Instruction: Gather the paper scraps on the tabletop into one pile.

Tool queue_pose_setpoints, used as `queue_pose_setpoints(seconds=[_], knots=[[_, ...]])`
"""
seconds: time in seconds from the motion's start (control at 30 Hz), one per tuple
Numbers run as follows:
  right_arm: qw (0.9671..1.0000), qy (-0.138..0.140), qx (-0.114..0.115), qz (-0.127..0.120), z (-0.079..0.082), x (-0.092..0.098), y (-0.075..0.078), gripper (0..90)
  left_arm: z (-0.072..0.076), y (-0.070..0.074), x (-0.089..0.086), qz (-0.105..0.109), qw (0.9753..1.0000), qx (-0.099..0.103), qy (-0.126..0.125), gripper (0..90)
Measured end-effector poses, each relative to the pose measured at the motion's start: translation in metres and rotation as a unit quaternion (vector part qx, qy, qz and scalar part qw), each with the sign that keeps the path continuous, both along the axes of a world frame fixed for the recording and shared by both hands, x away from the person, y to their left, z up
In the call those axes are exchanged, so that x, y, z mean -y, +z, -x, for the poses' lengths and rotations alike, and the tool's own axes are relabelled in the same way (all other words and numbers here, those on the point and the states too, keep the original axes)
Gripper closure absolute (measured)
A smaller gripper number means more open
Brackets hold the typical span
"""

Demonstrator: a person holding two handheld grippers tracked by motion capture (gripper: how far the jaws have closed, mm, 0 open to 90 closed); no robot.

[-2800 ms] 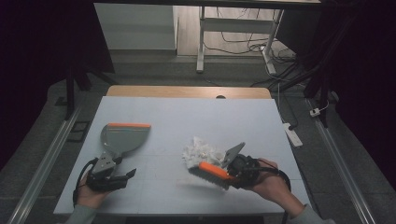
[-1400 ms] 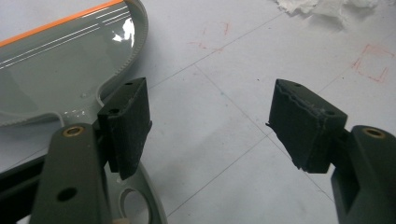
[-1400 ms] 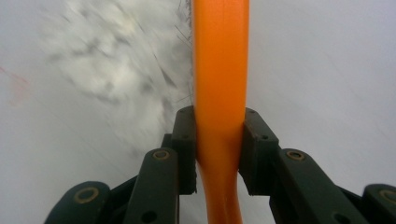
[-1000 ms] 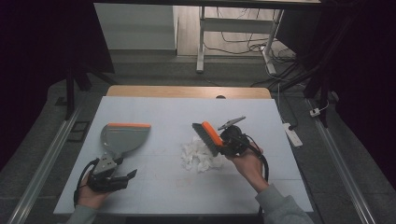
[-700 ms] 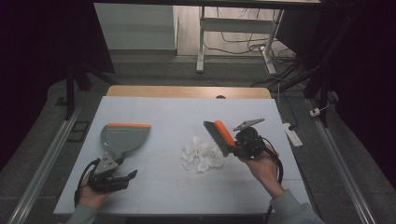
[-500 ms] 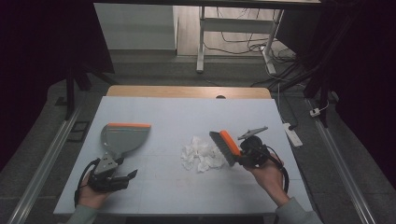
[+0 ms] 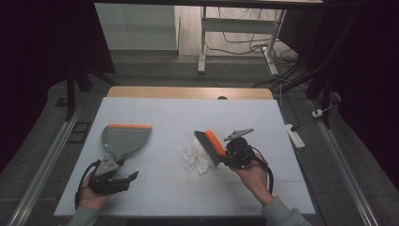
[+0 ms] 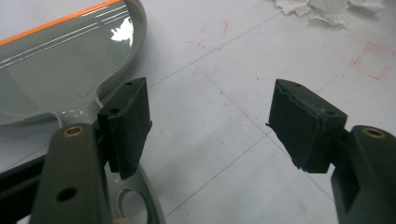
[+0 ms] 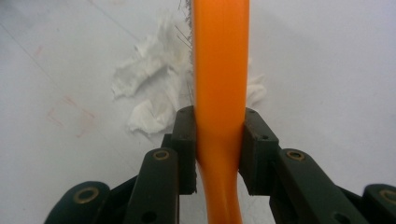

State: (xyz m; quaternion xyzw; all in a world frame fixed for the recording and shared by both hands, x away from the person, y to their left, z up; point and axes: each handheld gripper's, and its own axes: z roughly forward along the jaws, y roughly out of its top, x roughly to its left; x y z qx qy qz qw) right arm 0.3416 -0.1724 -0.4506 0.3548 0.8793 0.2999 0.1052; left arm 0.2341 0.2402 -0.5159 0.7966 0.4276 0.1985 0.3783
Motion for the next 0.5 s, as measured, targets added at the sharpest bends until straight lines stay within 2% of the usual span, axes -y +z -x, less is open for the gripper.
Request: queue_pose_setpoints(seconds=[0.2, 0.27, 0.37, 0.5], knots=[[0.9983, -0.025, 0.024, -0.047, 0.006, 0.028, 0.023, 70.6, 0.0, 0.0, 0.002, -0.002, 1.0, 0.0, -0.001, 30.3], [0.9974, -0.035, 0.03, -0.055, 0.007, 0.038, 0.029, 70.6, 0.0, 0.0, 0.002, -0.003, 1.0, 0.0, -0.002, 30.3], [0.9964, -0.047, 0.03, -0.063, 0.006, 0.051, 0.031, 70.6, 0.0, 0.0, 0.003, -0.004, 1.0, 0.0, -0.002, 30.3], [0.9962, -0.055, 0.027, -0.062, 0.003, 0.062, 0.025, 70.6, -0.001, 0.0, 0.003, -0.003, 1.0, -0.001, -0.001, 30.3]])
